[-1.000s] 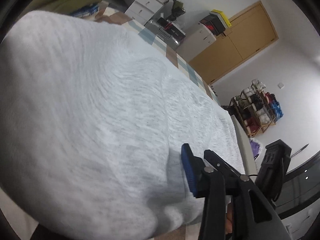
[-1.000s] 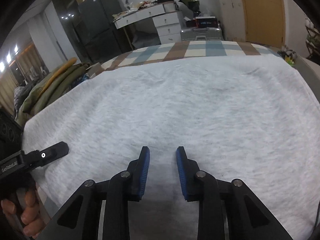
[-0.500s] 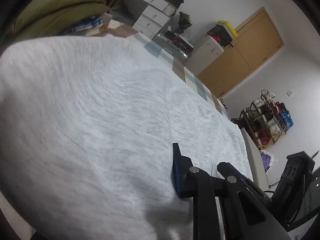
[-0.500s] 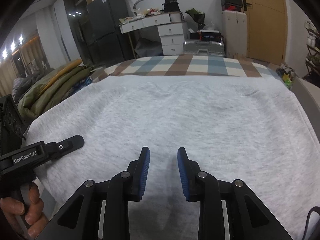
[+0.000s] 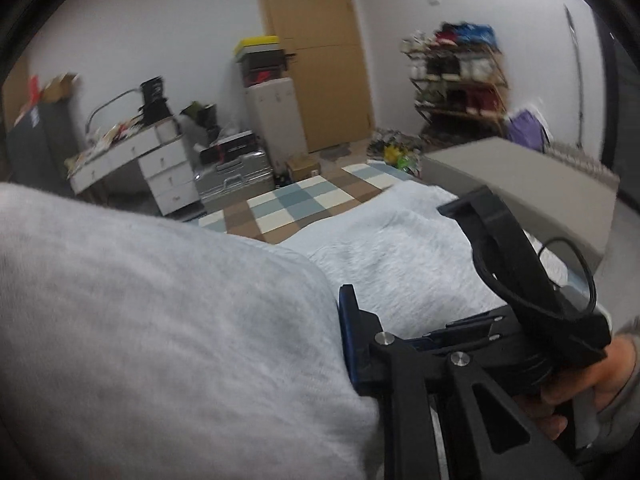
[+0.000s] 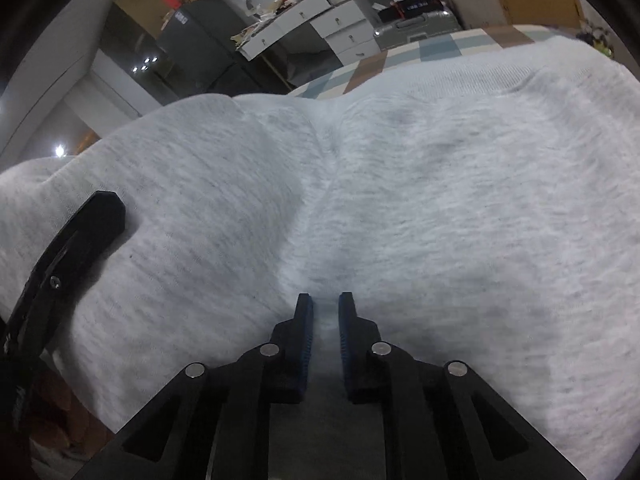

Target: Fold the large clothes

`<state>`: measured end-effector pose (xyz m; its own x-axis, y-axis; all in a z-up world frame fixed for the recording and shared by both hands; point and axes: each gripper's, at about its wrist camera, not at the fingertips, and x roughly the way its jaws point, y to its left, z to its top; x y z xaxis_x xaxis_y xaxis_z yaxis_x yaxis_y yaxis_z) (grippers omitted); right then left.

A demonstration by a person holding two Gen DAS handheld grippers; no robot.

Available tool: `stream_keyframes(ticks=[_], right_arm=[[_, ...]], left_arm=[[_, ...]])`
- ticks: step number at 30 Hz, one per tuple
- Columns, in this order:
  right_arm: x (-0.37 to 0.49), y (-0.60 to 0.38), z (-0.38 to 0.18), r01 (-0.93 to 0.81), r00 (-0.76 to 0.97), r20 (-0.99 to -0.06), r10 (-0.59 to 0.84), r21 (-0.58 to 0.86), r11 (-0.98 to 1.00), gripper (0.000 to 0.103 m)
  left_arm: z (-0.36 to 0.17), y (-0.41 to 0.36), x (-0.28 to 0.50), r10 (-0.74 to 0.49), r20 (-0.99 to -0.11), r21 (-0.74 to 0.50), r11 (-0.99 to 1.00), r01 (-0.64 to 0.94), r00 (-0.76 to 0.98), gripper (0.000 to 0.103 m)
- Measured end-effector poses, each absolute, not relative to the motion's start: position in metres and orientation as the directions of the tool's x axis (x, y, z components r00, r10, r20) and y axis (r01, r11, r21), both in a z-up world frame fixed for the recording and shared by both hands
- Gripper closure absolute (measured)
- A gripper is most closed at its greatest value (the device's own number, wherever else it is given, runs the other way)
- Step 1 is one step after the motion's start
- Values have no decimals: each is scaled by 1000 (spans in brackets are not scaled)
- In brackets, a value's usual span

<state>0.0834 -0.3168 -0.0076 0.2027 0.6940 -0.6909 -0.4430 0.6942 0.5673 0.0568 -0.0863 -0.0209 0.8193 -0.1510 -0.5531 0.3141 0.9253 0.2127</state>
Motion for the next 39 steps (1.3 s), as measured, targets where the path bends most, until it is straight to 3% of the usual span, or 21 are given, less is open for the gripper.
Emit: stream_keyframes(ticks=[5,7,11,17,21,26,30,34,35,36,37,39], right_arm=[[73,-375,14,-385,321,-715,621,501,775,86],[77,-380,-3,-364,276,-733,621,519,774,87],[86,-374,-21,-357,246,-663,707,616,702,91],[91,-351,-28,-387,202,-656,727,628,675,94],[79,-315,-27,-447,134,-652,746,633,633,95],[75,-290,-23,-496,81,-651,755,631,597,96],[80,-306,-23,-479,54,-638,769,659,580,95],[75,-354,-12,-437,130,-666,735,627,645,92],[72,-372,-5,-430,175,-672,720,606,669,91],[67,-393,2,-415,238,-697,677,557,720,75],[63,-411,5,-388,296,-736,609,490,781,71],[55,-439,9,-367,348,-773,530,408,836,70]], left_arm=[[-23,-112,69,-109,-637,402,798,449,763,88],[-21,-114,71,-130,-651,383,794,472,748,88],[-18,-98,73,-191,-648,254,858,445,738,89],[-12,-56,53,-237,-638,94,920,380,732,92],[-7,-32,35,-189,-632,94,944,317,752,92],[-8,-53,34,-67,-657,324,874,361,751,91],[-25,-103,32,-15,-659,559,659,503,752,90],[-46,-148,32,-15,-683,647,452,614,731,90],[-51,-157,31,-13,-680,665,409,625,733,90],[-55,-165,30,-19,-681,676,366,639,732,90],[-58,-173,28,-29,-683,683,327,653,730,90],[-65,-190,25,-41,-685,699,245,672,727,90]])
